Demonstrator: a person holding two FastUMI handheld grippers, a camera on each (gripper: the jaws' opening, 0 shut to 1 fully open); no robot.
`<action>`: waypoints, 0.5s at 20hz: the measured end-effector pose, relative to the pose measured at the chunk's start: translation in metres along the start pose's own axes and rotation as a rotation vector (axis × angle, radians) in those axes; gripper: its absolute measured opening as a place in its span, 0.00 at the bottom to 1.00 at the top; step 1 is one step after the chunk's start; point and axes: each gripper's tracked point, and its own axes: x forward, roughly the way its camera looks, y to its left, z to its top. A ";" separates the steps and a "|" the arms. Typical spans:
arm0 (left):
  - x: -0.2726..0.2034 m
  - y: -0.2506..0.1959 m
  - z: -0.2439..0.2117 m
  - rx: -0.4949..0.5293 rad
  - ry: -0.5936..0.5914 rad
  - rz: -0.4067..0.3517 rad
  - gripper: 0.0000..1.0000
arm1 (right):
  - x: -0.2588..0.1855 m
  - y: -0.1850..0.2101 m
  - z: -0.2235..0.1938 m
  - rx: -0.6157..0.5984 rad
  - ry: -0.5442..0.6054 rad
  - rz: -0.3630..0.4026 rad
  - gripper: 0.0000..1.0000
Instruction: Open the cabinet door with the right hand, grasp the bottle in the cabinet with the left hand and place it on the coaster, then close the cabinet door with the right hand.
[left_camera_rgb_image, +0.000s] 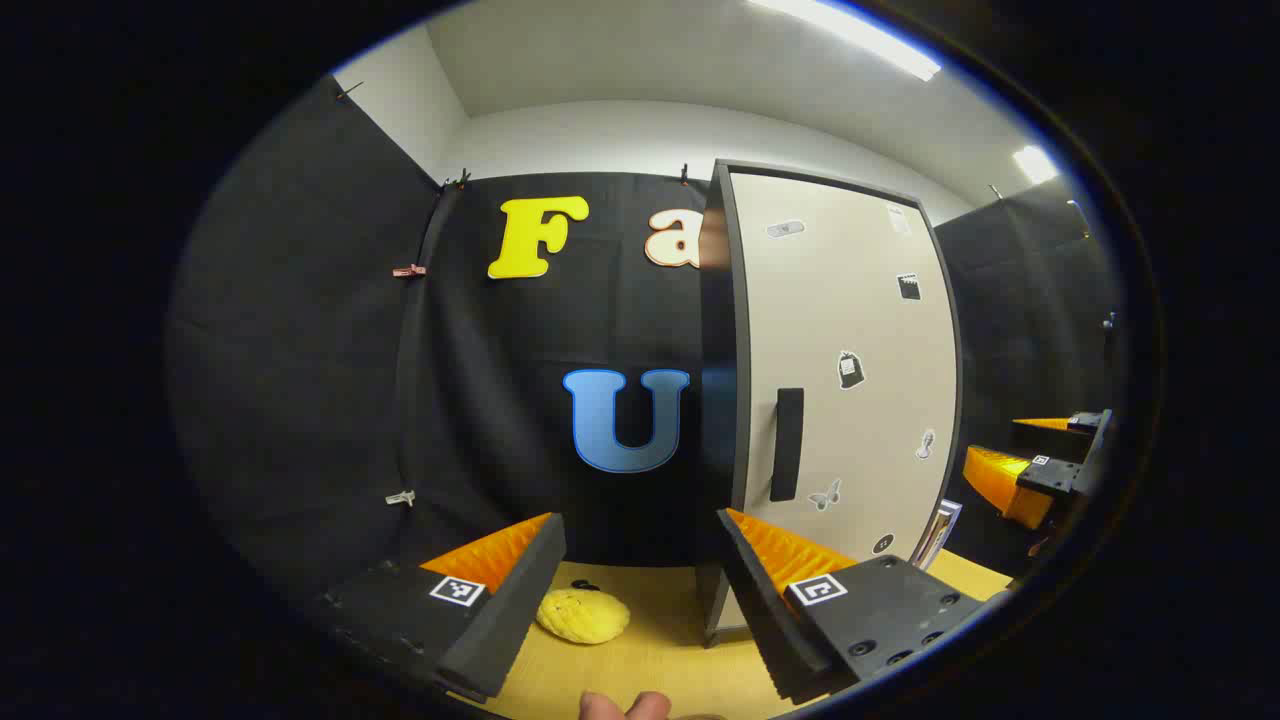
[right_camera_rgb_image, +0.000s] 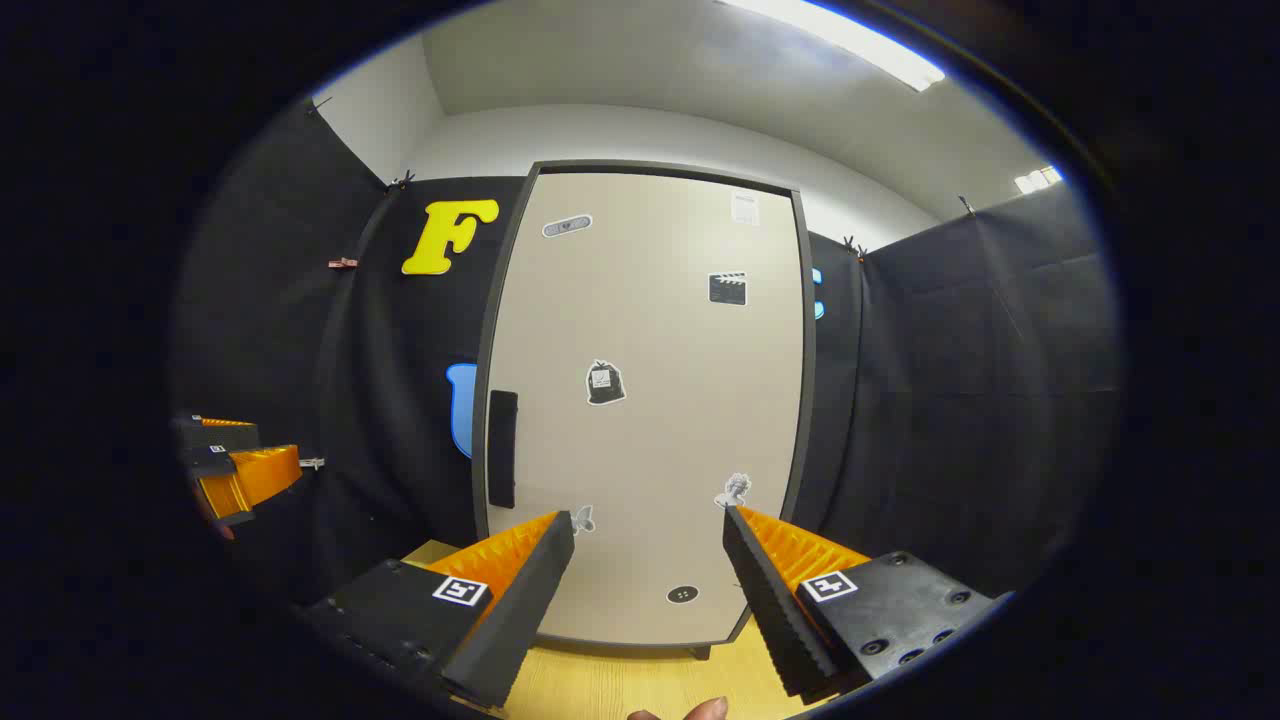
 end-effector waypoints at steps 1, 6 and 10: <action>-0.002 0.000 0.000 0.002 -0.003 -0.001 0.95 | -0.002 0.000 0.001 0.002 -0.001 -0.004 0.97; -0.005 0.003 -0.002 -0.012 0.006 -0.006 0.94 | -0.009 -0.001 0.003 -0.004 -0.004 -0.013 0.97; -0.007 0.006 -0.002 0.006 0.002 -0.006 0.94 | -0.009 0.003 0.002 0.006 0.004 -0.012 0.97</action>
